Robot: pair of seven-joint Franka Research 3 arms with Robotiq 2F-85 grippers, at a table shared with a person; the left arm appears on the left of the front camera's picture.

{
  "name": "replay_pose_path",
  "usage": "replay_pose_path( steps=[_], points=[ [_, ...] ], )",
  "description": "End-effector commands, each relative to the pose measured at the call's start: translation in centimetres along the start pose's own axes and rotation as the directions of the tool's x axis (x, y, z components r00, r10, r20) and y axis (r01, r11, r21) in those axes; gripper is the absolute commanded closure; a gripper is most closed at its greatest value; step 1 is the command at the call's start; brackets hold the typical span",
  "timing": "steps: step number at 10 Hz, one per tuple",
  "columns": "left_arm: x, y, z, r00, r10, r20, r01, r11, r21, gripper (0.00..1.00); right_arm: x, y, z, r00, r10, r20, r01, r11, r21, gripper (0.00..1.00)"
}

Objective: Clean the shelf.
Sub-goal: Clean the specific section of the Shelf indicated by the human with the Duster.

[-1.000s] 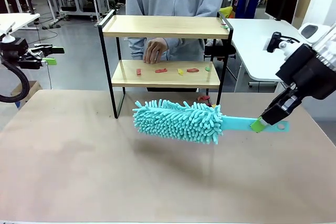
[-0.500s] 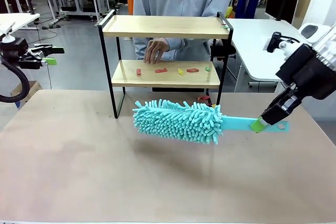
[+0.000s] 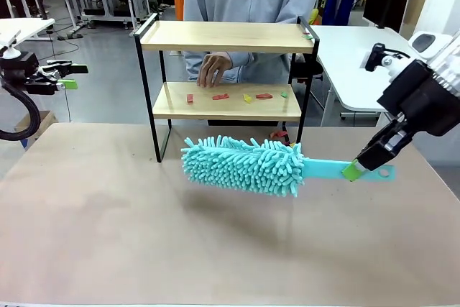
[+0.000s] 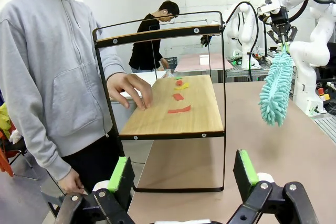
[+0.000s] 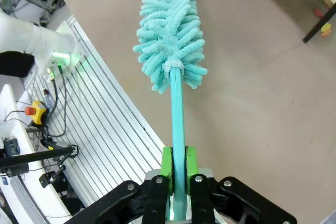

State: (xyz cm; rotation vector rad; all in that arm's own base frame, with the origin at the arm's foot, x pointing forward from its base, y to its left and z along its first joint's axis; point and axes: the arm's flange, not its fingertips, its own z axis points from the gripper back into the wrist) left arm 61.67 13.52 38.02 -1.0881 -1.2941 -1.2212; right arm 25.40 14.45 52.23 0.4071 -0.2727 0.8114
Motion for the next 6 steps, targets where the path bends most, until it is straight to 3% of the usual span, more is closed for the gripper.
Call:
replay_pose_path(
  steps=[1, 3, 6],
  points=[
    [0.2, -0.2, 0.0, 1.000, -0.011, -0.002, 0.011, 1.000, -0.003, 0.00, 2.2, 2.2, 0.1, 0.991, -0.082, 0.103, 0.083, 0.996, -0.010, 0.87],
    [0.2, -0.2, 0.0, 1.000, -0.011, -0.002, 0.011, 1.000, -0.003, 0.00, 3.7, 5.5, 0.3, 0.970, -0.163, 0.182, 0.183, 0.978, -0.101, 0.87],
    [0.2, -0.2, 0.0, 1.000, -0.011, -0.002, 0.011, 1.000, -0.003, 0.00, 7.0, 10.4, -1.2, 0.912, -0.264, 0.313, 0.314, 0.942, -0.119, 0.87]
  ],
)
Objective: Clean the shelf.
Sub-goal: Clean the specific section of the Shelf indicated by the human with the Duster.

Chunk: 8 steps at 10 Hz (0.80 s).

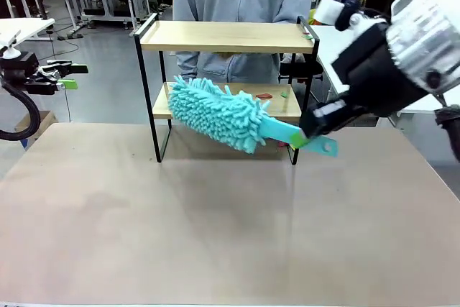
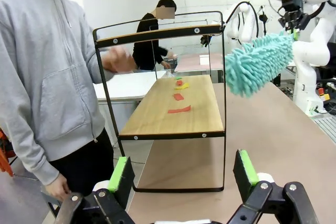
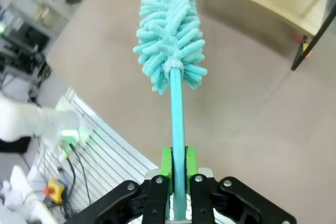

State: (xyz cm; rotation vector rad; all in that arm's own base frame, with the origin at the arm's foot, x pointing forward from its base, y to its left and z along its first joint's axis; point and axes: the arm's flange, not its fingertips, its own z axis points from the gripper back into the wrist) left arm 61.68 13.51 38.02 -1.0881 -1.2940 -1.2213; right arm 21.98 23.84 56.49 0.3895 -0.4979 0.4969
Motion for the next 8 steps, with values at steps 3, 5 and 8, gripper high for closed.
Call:
replay_pose_path(
  steps=[3, 5, 8],
  points=[
    [0.2, -0.2, 0.0, 1.000, -0.011, -0.002, 0.011, 1.000, -0.003, 0.00, 4.0, 4.6, -3.6, 0.975, -0.180, 0.126, 0.189, 0.980, -0.062, 0.87],
    [0.2, -0.2, 0.0, 1.000, -0.011, -0.002, 0.011, 1.000, -0.003, 0.00, 1.0, 3.2, -1.5, 0.994, -0.082, 0.073, 0.084, 0.996, -0.024, 0.87],
    [0.2, -0.2, 0.0, 1.000, -0.011, -0.002, 0.011, 1.000, -0.003, 0.00, 1.0, 3.2, -1.5, 0.994, -0.082, 0.073, 0.084, 0.996, -0.024, 0.87]
  ],
)
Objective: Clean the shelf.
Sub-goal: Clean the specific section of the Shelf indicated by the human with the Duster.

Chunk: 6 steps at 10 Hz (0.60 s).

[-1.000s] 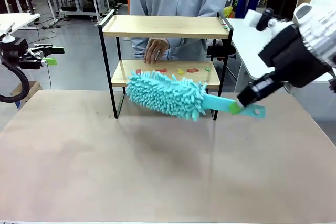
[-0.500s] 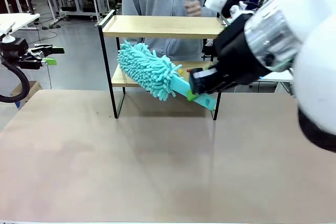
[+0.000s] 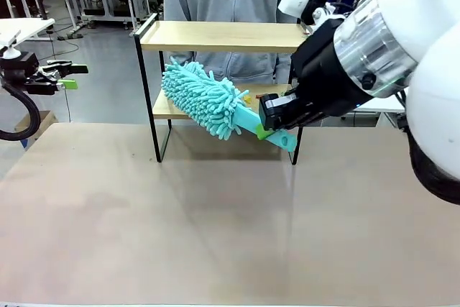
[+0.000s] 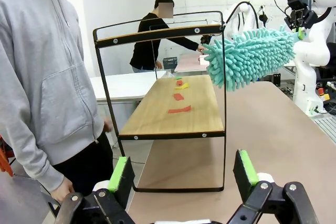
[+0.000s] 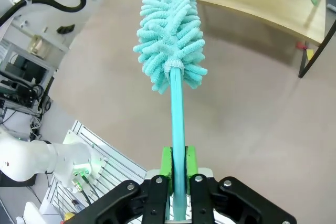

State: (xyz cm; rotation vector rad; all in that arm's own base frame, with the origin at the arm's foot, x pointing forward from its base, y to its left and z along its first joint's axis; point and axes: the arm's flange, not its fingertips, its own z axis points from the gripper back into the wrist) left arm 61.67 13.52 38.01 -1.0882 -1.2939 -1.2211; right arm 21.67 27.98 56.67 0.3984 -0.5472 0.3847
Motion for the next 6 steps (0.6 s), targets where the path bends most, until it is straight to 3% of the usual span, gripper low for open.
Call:
replay_pose_path(
  steps=[1, 2, 6],
  points=[
    [0.2, -0.2, 0.0, 1.000, -0.011, -0.002, 0.011, 1.000, -0.003, 0.00, 0.1, 0.1, -0.2, 1.000, -0.004, 0.001, 0.004, 1.000, 0.000, 0.87],
    [0.2, -0.2, 0.0, 1.000, -0.011, -0.002, 0.011, 1.000, -0.003, 0.00, 1.5, 1.8, -2.3, 0.997, -0.035, 0.062, 0.036, 0.999, -0.012, 0.87],
    [0.2, -0.2, 0.0, 1.000, -0.011, -0.002, 0.011, 1.000, -0.003, 0.00, 5.0, 5.4, -7.1, 0.978, -0.151, 0.147, 0.169, 0.979, -0.118, 0.87]
  ],
)
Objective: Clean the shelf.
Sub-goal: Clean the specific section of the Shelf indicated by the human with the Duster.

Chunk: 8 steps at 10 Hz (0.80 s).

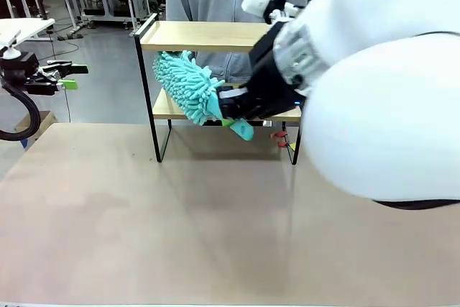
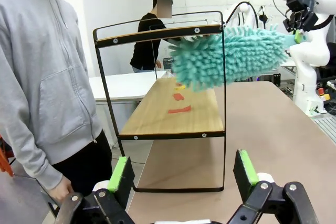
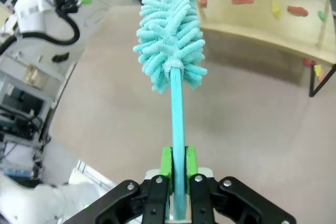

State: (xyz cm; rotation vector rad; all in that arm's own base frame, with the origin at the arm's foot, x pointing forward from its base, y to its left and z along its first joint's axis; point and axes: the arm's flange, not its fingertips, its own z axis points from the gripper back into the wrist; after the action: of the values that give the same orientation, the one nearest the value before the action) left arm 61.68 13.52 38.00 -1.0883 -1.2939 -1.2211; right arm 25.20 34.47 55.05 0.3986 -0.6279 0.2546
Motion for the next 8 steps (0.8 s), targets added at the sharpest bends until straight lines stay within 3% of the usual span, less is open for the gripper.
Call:
replay_pose_path(
  steps=[1, 5, 8],
  points=[
    [0.2, -0.2, 0.0, 1.000, -0.011, -0.002, 0.011, 1.000, -0.003, 0.00, 1.8, 3.1, -3.1, 0.995, -0.080, 0.054, 0.086, 0.989, -0.124, 0.87],
    [0.2, -0.2, 0.0, 1.000, -0.011, -0.002, 0.011, 1.000, -0.003, 0.00, 4.7, 7.2, -7.7, 0.985, -0.125, 0.119, 0.147, 0.968, -0.204, 0.87],
    [0.2, -0.2, 0.0, 1.000, -0.011, -0.002, 0.011, 1.000, -0.003, 0.00, 6.6, 8.7, -11.0, 0.980, -0.160, 0.122, 0.184, 0.956, -0.227, 0.87]
  ],
)
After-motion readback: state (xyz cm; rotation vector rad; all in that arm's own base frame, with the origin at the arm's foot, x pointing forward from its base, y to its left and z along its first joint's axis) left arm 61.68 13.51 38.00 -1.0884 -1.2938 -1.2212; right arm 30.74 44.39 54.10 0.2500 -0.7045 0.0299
